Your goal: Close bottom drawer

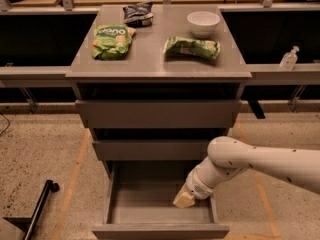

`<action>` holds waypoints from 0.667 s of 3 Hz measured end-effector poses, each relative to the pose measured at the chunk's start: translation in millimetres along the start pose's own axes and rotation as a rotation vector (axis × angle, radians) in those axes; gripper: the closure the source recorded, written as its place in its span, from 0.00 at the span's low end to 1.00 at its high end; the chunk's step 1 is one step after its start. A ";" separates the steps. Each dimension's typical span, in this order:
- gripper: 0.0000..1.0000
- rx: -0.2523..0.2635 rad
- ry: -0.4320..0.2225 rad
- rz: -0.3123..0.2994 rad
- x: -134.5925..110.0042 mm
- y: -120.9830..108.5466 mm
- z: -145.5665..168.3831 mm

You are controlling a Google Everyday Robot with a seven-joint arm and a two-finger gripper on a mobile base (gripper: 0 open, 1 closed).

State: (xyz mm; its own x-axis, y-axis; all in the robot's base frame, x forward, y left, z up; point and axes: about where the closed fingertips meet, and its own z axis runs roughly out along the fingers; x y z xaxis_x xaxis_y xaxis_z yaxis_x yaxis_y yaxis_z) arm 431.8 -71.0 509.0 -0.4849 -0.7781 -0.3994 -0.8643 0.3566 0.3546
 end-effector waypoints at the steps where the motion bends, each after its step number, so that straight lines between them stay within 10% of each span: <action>1: 1.00 -0.035 0.019 0.023 16.6 -8.1 26.0; 2: 1.00 -0.088 0.050 0.103 52.3 -26.0 65.1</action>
Offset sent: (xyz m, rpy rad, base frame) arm -0.0147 -0.0270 -0.1189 -0.0254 0.1979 -0.0549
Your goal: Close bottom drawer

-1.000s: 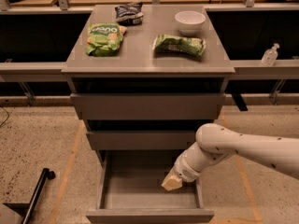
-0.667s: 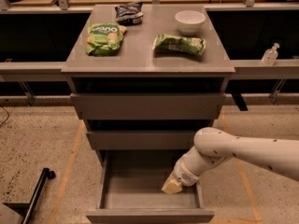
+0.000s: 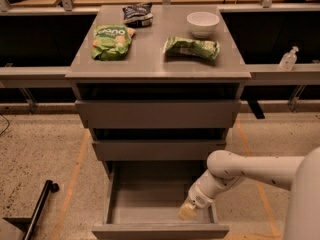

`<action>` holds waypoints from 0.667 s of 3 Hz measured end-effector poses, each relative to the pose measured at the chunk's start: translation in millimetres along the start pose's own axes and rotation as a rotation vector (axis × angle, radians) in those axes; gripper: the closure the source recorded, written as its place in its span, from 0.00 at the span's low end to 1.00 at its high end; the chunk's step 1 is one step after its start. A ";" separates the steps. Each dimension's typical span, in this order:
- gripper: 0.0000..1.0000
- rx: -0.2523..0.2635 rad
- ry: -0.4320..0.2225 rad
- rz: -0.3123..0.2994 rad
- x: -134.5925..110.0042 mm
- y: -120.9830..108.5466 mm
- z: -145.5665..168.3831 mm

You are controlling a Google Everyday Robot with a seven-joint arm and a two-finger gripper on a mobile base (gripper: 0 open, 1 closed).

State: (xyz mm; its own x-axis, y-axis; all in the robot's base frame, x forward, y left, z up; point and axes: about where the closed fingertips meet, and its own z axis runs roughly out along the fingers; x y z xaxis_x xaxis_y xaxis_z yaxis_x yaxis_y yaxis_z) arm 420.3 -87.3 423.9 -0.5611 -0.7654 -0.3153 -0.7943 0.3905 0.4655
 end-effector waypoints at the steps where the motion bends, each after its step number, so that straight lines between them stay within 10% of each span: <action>1: 1.00 -0.039 0.015 0.069 24.2 -19.6 28.3; 2: 1.00 -0.050 0.017 0.080 28.8 -20.7 35.3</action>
Offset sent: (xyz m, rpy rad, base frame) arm -0.0044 -0.0112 -0.0385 -0.0057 0.0682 -0.0363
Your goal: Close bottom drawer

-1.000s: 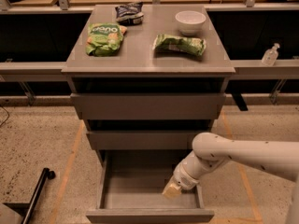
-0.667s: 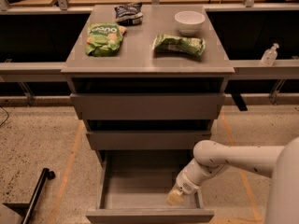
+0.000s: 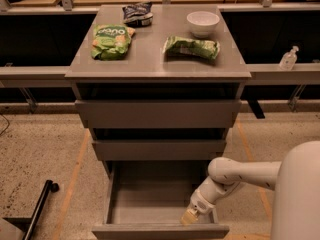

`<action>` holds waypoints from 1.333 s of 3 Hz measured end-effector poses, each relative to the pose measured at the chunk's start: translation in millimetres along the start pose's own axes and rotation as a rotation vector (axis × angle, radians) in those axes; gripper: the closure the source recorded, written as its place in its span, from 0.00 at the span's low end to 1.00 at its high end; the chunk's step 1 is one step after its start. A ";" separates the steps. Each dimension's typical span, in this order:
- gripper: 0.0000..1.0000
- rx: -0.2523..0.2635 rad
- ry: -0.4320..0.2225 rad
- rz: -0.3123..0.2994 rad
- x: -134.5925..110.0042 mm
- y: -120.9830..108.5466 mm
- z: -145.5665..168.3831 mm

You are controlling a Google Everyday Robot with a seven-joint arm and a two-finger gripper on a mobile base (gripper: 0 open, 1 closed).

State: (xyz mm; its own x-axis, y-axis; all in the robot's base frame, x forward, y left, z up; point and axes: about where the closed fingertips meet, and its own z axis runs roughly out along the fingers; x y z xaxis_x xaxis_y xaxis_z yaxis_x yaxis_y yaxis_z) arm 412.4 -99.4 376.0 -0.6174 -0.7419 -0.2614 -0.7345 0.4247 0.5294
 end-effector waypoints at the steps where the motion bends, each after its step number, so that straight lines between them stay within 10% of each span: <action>1: 1.00 0.006 -0.007 0.019 7.5 0.7 0.8; 4: 1.00 0.029 -0.006 0.082 25.3 -70.2 74.9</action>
Offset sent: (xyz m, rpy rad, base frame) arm 0.0082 -0.0135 -0.0681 0.0110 0.0145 -0.0856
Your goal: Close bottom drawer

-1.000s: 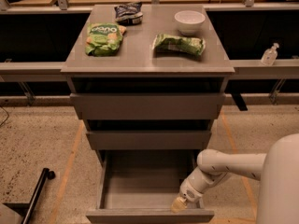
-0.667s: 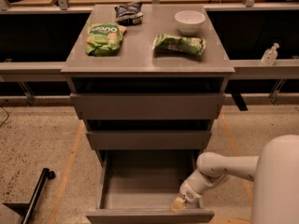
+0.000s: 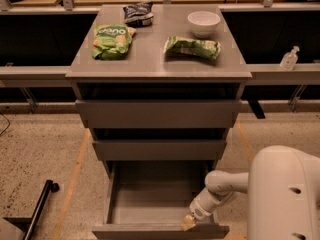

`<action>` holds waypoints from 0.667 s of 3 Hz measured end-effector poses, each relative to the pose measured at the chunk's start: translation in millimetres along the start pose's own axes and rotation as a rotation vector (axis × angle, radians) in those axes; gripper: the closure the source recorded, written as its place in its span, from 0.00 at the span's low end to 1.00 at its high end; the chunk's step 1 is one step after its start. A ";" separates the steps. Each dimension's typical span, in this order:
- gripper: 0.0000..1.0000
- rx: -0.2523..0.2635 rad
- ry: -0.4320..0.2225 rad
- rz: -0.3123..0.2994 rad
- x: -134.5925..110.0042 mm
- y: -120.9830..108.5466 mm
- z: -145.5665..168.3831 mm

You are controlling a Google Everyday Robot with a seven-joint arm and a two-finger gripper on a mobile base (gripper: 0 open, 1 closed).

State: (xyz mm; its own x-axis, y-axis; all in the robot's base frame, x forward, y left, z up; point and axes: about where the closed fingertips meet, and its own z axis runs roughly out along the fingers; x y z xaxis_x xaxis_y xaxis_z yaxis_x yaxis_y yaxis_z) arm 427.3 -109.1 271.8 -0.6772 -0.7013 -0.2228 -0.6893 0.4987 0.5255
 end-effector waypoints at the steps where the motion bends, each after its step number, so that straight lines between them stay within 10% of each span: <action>1: 1.00 -0.001 0.021 0.021 1.6 -7.8 14.6; 2: 1.00 0.019 0.038 0.009 0.3 -4.8 14.8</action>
Offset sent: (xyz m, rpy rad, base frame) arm -0.0006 0.0054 -0.0055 -0.0735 -0.0152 0.0294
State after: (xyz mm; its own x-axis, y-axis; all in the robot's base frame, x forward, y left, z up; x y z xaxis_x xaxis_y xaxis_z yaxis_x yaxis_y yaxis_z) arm 426.6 -104.1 257.1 -0.6733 -0.7154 -0.1867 -0.6882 0.5141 0.5119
